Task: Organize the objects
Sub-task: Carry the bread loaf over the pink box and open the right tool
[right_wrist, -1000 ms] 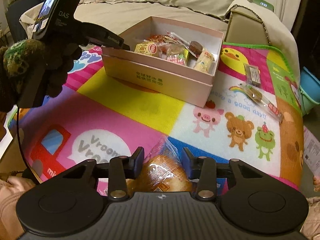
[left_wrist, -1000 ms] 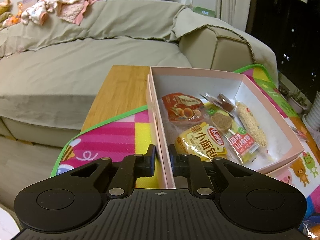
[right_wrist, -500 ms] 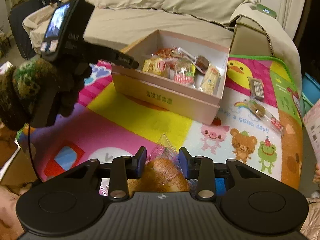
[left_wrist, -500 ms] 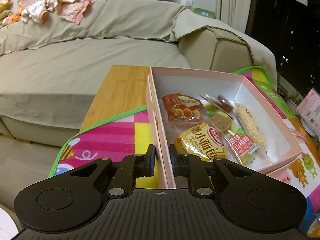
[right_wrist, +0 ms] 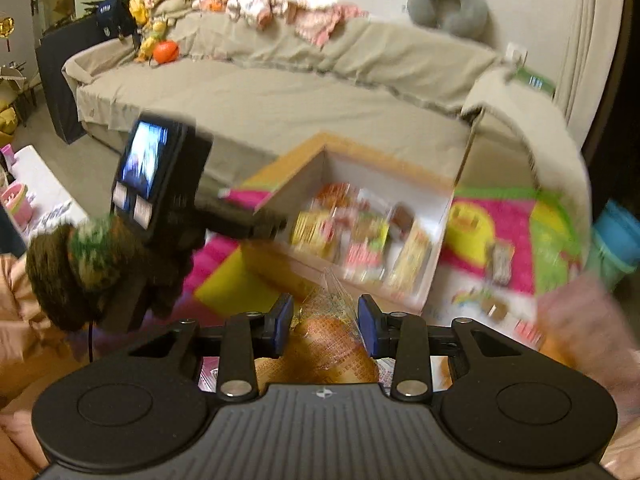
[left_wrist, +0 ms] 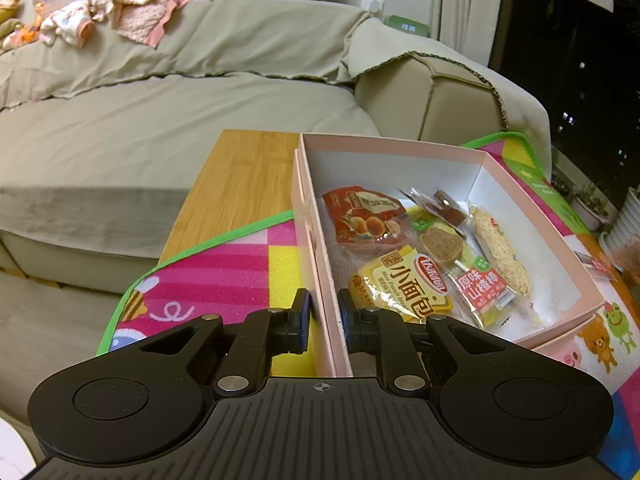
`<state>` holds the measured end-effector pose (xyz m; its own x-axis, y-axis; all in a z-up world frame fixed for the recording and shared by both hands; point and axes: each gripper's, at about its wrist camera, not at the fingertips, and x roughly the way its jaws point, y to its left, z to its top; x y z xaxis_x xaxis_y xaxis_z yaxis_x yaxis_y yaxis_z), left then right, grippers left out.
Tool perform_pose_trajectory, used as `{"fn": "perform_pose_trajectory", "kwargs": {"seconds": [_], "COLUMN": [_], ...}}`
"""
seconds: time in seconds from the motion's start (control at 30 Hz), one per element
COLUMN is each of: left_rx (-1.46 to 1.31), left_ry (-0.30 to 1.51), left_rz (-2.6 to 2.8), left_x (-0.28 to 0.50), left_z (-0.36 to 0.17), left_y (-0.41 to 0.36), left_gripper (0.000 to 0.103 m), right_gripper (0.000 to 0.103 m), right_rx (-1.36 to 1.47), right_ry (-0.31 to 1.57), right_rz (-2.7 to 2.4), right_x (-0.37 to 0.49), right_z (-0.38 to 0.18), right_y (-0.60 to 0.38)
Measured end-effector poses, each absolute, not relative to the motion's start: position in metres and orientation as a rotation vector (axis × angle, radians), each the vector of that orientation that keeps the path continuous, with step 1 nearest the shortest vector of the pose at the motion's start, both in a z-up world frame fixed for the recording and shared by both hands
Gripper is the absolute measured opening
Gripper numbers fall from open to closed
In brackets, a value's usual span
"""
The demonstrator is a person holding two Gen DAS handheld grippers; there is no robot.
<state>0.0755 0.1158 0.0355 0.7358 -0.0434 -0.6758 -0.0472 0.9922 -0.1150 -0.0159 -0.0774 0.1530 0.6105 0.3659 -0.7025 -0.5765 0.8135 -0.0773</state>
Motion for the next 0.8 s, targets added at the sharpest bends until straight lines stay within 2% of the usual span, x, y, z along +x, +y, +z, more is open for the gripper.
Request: {"fn": "perform_pose_trajectory", "kwargs": {"seconds": [0.17, 0.33, 0.47, 0.6, 0.73, 0.8], "left_rx": [-0.129, -0.143, -0.138, -0.134, -0.132, -0.129], "left_ry": [0.746, 0.746, 0.750, 0.749, 0.748, 0.753], "left_rz": [0.000, -0.005, -0.005, -0.003, -0.004, -0.001], "left_x": [0.076, 0.076, 0.076, 0.076, 0.076, 0.077], "left_z": [0.036, 0.035, 0.035, 0.035, 0.035, 0.034], "left_y": [0.115, 0.118, 0.120, 0.120, 0.121, 0.121], "left_gripper": [0.017, 0.017, 0.016, 0.016, 0.016, 0.016], "right_gripper": [0.035, 0.035, 0.035, 0.041, 0.042, 0.048], "right_rx": [-0.327, -0.351, -0.376, -0.370, -0.332, -0.311], "right_ry": [0.605, 0.528, 0.538, 0.583, 0.638, 0.654], "right_rz": [0.527, 0.539, 0.570, 0.547, 0.553, 0.560], "right_x": [0.004, 0.048, 0.093, 0.137, 0.147, 0.144], "right_z": [0.196, 0.215, 0.205, 0.186, 0.176, 0.175], "right_y": [-0.071, -0.042, -0.005, 0.022, 0.014, 0.001]}}
